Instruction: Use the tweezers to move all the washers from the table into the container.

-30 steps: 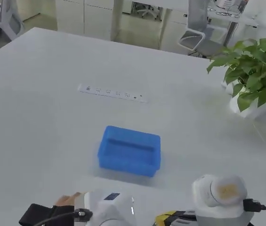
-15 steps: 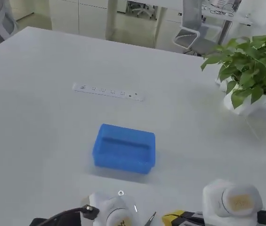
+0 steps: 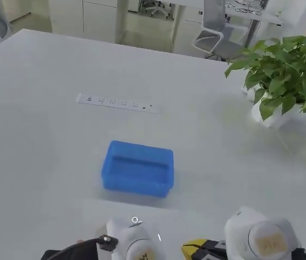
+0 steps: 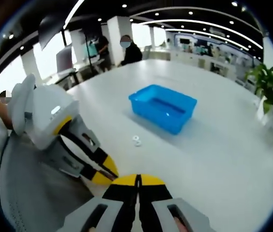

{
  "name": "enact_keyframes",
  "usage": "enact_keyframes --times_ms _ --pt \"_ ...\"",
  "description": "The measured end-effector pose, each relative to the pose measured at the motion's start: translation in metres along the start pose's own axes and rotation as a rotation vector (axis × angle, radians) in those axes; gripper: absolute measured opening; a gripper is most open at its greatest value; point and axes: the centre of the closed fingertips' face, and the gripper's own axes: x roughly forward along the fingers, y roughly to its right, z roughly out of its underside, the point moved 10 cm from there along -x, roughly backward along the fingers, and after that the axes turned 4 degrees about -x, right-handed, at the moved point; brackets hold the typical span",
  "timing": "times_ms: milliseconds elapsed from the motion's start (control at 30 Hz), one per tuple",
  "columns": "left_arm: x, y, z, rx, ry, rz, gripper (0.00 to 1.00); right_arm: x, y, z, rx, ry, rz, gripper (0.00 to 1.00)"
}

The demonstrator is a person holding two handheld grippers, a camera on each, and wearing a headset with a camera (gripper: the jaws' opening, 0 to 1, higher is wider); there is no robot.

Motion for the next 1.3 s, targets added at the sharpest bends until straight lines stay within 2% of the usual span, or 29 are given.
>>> enact_keyframes --times_ms 67,100,200,267,333,433,467,567,600,767,867,967,1133,1233,1300 --pt "-0.001 -0.002 0.001 0.012 -0.007 0.003 0.03 0.002 -0.003 -0.001 -0.02 -0.015 -0.02 0.0" --pt "-0.002 -0.002 0.001 0.021 -0.01 0.012 0.03 0.003 -0.006 -0.002 -0.06 -0.041 -0.058 0.0" --pt "-0.009 -0.004 0.0 0.038 -0.008 0.035 0.03 0.007 -0.012 -0.005 -0.181 -0.084 -0.103 0.01" --pt "-0.016 -0.007 -0.002 0.054 -0.005 0.04 0.03 0.011 -0.008 -0.003 -0.251 -0.109 -0.111 0.04" --pt "-0.023 -0.009 -0.004 0.071 0.0 0.052 0.03 0.016 -0.011 -0.004 -0.301 -0.128 -0.134 0.07" --pt "-0.031 -0.013 -0.007 0.074 0.006 0.062 0.03 0.026 -0.013 -0.005 -0.319 -0.13 -0.173 0.1" --pt "-0.035 -0.014 -0.008 0.076 0.003 0.07 0.03 0.03 -0.014 -0.004 -0.326 -0.16 -0.183 0.09" --pt "-0.041 -0.016 -0.01 0.081 -0.011 0.084 0.03 0.039 -0.018 -0.004 -0.348 -0.164 -0.193 0.1" --pt "-0.044 -0.017 -0.011 0.085 -0.01 0.084 0.03 0.041 -0.02 -0.005 -0.35 -0.17 -0.21 0.11" --pt "-0.055 -0.017 -0.014 0.086 0.006 0.096 0.03 0.051 -0.023 -0.01 -0.389 -0.163 -0.22 0.08" --pt "-0.056 -0.018 -0.012 0.108 -0.012 0.08 0.03 0.056 -0.023 -0.01 -0.38 -0.15 -0.23 0.08" --pt "-0.056 -0.021 -0.009 0.065 -0.014 0.077 0.04 0.057 -0.024 -0.009 -0.388 -0.144 -0.24 0.06" --pt "-0.059 -0.026 -0.003 0.014 0.019 0.078 0.07 0.059 -0.031 -0.008 -0.508 -0.152 -0.238 0.04" --pt "-0.064 -0.032 0.003 -0.048 0.026 0.062 0.15 0.06 -0.033 -0.006 -0.535 -0.145 -0.222 0.03" --pt "-0.071 -0.036 0.01 -0.125 0.057 0.054 0.2 0.06 -0.034 -0.006 -0.516 -0.146 -0.225 0.02"
